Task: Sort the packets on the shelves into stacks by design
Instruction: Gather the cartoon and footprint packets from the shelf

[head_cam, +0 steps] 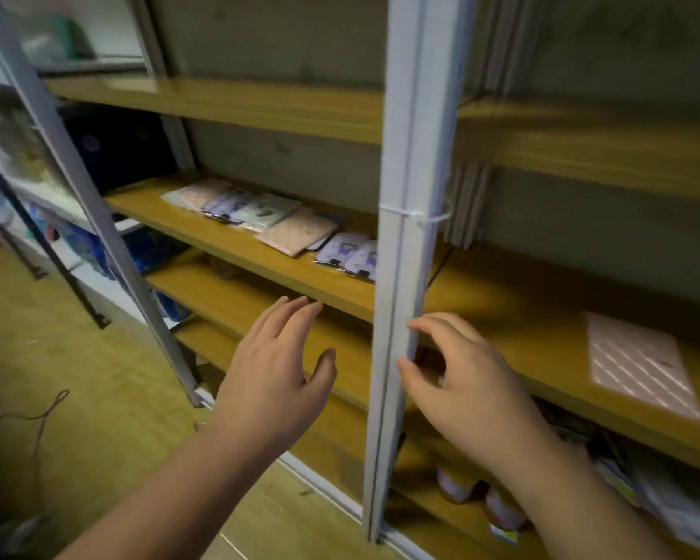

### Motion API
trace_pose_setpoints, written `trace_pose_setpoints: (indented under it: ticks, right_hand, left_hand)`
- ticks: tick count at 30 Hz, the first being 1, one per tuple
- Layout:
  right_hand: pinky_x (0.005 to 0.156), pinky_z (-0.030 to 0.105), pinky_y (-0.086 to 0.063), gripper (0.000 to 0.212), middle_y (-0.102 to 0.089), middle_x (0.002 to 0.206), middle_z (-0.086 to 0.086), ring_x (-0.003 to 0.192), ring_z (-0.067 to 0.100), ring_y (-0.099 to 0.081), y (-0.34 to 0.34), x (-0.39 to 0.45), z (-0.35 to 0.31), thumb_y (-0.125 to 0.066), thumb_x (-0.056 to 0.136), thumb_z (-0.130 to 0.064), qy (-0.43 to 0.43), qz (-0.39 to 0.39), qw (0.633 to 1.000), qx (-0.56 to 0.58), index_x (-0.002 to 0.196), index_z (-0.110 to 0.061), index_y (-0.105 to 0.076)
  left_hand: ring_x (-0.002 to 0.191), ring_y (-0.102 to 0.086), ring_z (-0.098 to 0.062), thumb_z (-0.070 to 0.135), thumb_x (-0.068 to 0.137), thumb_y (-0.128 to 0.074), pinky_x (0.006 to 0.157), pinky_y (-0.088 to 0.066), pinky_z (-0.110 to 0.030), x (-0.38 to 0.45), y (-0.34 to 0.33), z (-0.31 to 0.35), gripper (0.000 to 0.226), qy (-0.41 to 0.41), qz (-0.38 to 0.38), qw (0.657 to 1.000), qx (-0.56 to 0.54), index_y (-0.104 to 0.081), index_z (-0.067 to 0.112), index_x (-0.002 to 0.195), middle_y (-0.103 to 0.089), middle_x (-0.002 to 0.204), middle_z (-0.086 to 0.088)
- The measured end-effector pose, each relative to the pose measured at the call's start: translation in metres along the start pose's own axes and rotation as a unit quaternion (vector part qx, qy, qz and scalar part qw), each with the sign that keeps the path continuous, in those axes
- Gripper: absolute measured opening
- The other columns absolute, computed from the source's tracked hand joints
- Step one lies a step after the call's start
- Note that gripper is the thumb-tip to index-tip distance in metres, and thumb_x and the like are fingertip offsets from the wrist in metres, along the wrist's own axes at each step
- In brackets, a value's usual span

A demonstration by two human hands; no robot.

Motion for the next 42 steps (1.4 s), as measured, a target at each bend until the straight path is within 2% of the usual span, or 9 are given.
trace_pose_setpoints:
  ticks: [8,14,18,21,25,29,35,38,42]
  right_hand:
    - [0.099,0.021,-0.037,0.044,-0.051,0.133,-0.018,0.121,0.001,-0.046,-0.097,0.075,-0.093,-0.058,0.091,-0.046,-0.003,-0.010,1.000,-0.021,0.133,-0.034,-0.053]
    - [0.086,0.014,-0.032,0.045,-0.047,0.128,-0.026,0.110,-0.011,-0.035,-0.137,0.115,-0.101,-0.054,0.090,-0.052,-0.018,-0.013,0.999,-0.036,0.133,-0.040,-0.049]
    - [0.088,0.017,-0.035,0.046,-0.047,0.129,-0.025,0.112,-0.009,-0.035,-0.166,0.150,-0.097,-0.055,0.091,-0.051,-0.022,-0.017,0.999,-0.032,0.135,-0.039,-0.048]
    - [0.082,0.016,-0.034,0.044,-0.046,0.123,-0.025,0.107,-0.007,-0.038,-0.182,0.188,-0.097,-0.056,0.091,-0.050,-0.013,-0.003,0.999,-0.032,0.132,-0.038,-0.050]
    - [0.085,0.024,-0.037,0.040,-0.054,0.126,-0.015,0.111,0.004,-0.047,-0.196,0.250,-0.096,-0.058,0.090,-0.043,-0.015,0.028,0.999,-0.011,0.128,-0.032,-0.056]
    - [0.088,0.024,-0.038,0.036,-0.058,0.124,-0.008,0.113,0.011,-0.052,-0.215,0.301,-0.098,-0.060,0.090,-0.038,-0.008,0.021,1.000,0.006,0.125,-0.027,-0.059]
    - [0.091,0.023,-0.040,0.036,-0.059,0.121,-0.008,0.111,0.009,-0.051,-0.238,0.329,-0.096,-0.062,0.091,-0.035,-0.024,0.001,1.000,0.009,0.125,-0.025,-0.060]
    - [0.088,0.015,-0.032,0.036,-0.060,0.121,-0.006,0.111,0.006,-0.048,-0.248,0.339,-0.091,-0.064,0.090,-0.034,-0.045,0.004,0.999,-0.006,0.125,-0.024,-0.061]
    - [0.088,0.016,-0.031,0.037,-0.058,0.125,-0.007,0.113,0.006,-0.047,-0.256,0.352,-0.090,-0.064,0.091,-0.035,-0.088,0.015,0.996,-0.025,0.126,-0.025,-0.060]
  left_hand:
    - [0.144,-0.030,-0.008,0.055,0.090,-0.043,0.109,-0.024,-0.025,0.021,0.054,-0.147,0.066,0.025,-0.002,0.999,-0.024,-0.038,0.029,0.151,-0.047,0.152,0.009]
    - [0.134,-0.018,0.010,0.055,0.092,-0.046,0.108,-0.023,-0.023,0.052,0.054,-0.203,0.064,0.026,-0.001,0.998,-0.058,-0.034,0.035,0.151,-0.042,0.153,0.013]
    - [0.142,-0.030,-0.003,0.056,0.090,-0.044,0.107,-0.025,-0.022,0.087,0.036,-0.223,0.065,0.018,-0.017,0.998,-0.057,-0.037,0.034,0.151,-0.044,0.152,0.013]
    - [0.138,-0.033,-0.002,0.056,0.090,-0.044,0.105,-0.027,-0.021,0.122,0.030,-0.239,0.064,0.004,-0.017,0.999,-0.039,-0.039,0.034,0.149,-0.046,0.150,0.014]
    - [0.136,-0.038,-0.004,0.054,0.091,-0.048,0.103,-0.032,-0.023,0.172,0.029,-0.276,0.062,0.019,-0.023,0.999,-0.031,-0.040,0.033,0.149,-0.046,0.150,0.015]
    - [0.114,-0.059,-0.015,0.053,0.092,-0.052,0.095,-0.048,-0.030,0.215,0.016,-0.313,0.059,0.043,-0.038,0.998,-0.035,-0.039,0.037,0.147,-0.047,0.148,0.017]
    - [0.102,-0.061,-0.010,0.050,0.094,-0.054,0.081,-0.058,-0.035,0.280,-0.029,-0.368,0.060,0.097,-0.104,0.990,-0.009,-0.036,0.033,0.149,-0.048,0.148,0.003]
    - [0.103,-0.064,-0.027,0.049,0.096,-0.050,0.080,-0.057,-0.043,0.326,-0.040,-0.384,0.053,0.111,-0.094,0.989,0.011,-0.043,0.024,0.142,-0.049,0.143,-0.008]
    - [0.099,-0.062,-0.033,0.052,0.093,-0.057,0.078,-0.050,-0.037,0.360,-0.058,-0.389,0.050,0.088,-0.105,0.991,-0.010,-0.053,0.020,0.131,-0.052,0.128,-0.011]
Point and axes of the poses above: each hand's wrist, its own x-axis towards the middle knuckle, its own y-axis out of the back of the hand, z = x × y, the point moved 9 cm from there along x, towards the middle knuckle
